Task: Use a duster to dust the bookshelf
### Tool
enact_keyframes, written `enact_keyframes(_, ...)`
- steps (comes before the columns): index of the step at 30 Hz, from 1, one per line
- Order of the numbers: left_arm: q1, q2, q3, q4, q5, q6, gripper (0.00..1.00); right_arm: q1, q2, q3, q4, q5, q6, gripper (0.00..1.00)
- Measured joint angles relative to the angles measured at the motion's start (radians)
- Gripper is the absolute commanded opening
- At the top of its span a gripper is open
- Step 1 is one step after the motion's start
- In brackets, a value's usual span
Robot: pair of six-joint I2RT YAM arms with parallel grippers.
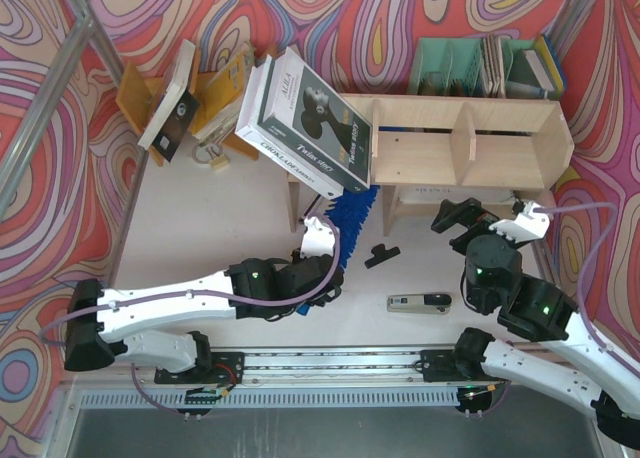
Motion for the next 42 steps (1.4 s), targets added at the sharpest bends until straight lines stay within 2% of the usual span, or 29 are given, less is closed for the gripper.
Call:
enact_keyframes(6,0.001,-0.016,-0.001,-0.01,-0.024,-0.009,0.0,0.0,-0.005,0.0,-0.003,0.004,0.0,0.99)
enact_keyframes(13,-0.002,-0.223,-0.081,-0.084,-0.042,-0.042,0.0,0.0,-0.005,-0.001,-0.002,0.008,0.0,0.99)
enact_keyframes(18,-0.003,-0.295,-0.114,-0.141,-0.042,-0.058,0.0,0.0,0.002,-0.001,-0.001,0.008,-0.002,0.99)
enact_keyframes(22,-0.003,-0.27,-0.117,-0.127,-0.028,-0.049,0.0,0.0,0.015,-0.001,0.0,0.006,-0.002,0.99)
enact_keyframes(31,-0.022,-0.059,-0.056,-0.038,0.032,-0.011,0.0,0.0,0.022,-0.001,0.0,-0.001,0.005,0.99)
enact_keyframes(37,-0.042,-0.068,-0.053,-0.044,0.013,-0.029,0.0,0.0,0.023,-0.012,0.001,-0.001,0.008,0.99)
enact_keyframes(42,-0.052,-0.104,-0.108,-0.036,0.018,-0.054,0.0,0.0,0.031,-0.021,0.002,-0.002,0.008,0.99)
